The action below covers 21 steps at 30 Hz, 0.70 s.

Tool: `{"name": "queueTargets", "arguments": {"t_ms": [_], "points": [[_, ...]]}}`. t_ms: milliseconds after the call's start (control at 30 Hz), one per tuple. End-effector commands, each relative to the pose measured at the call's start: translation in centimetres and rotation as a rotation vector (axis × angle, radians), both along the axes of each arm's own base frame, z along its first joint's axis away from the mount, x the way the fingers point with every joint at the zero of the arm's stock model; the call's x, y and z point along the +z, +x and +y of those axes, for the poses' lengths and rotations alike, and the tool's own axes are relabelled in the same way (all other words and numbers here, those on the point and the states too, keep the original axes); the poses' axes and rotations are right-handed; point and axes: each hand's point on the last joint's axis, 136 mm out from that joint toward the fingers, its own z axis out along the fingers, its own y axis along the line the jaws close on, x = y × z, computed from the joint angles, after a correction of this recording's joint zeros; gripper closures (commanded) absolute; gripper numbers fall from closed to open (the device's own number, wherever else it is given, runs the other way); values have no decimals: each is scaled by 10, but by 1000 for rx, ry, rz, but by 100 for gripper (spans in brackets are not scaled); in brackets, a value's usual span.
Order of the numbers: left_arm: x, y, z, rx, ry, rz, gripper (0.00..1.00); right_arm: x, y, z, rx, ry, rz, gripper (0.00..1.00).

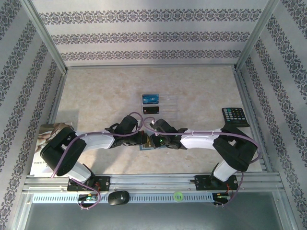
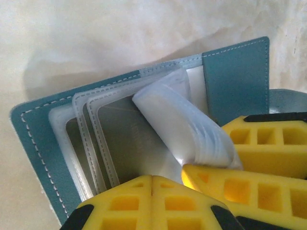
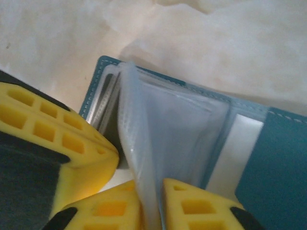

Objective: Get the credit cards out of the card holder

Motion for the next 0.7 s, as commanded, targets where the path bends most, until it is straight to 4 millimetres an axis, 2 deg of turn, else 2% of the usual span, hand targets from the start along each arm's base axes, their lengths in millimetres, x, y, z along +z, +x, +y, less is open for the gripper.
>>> {"name": "queueTargets", "arguments": {"t_ms": [0, 133, 233, 300, 400, 467, 567, 667], "points": [[-22, -20, 12, -36, 99, 84, 100, -8, -3, -36, -112, -108, -1, 73], [-21, -20, 13, -46, 103, 78, 100, -6, -2, -77, -254, -191, -38, 59], [-20, -20, 12, -52, 96, 70, 100, 0, -2, -107, -356, -219, -50, 56], [-17, -18, 11, -59, 97, 57, 100, 15, -1, -111, -360, -171, -80, 56], [-14, -16, 9, -66, 92, 40, 100, 55, -2, -82, -217, -8, -136, 55], [-15, -15, 9, -66, 89, 38, 100, 73, -4, -61, -138, 62, -116, 56], [-15, -14, 7, -62, 81, 37, 100, 83, -11, -21, -3, 179, -13, 62], [-14, -13, 8, -59, 81, 28, 100, 75, -13, 4, 47, 223, 81, 72]]}}
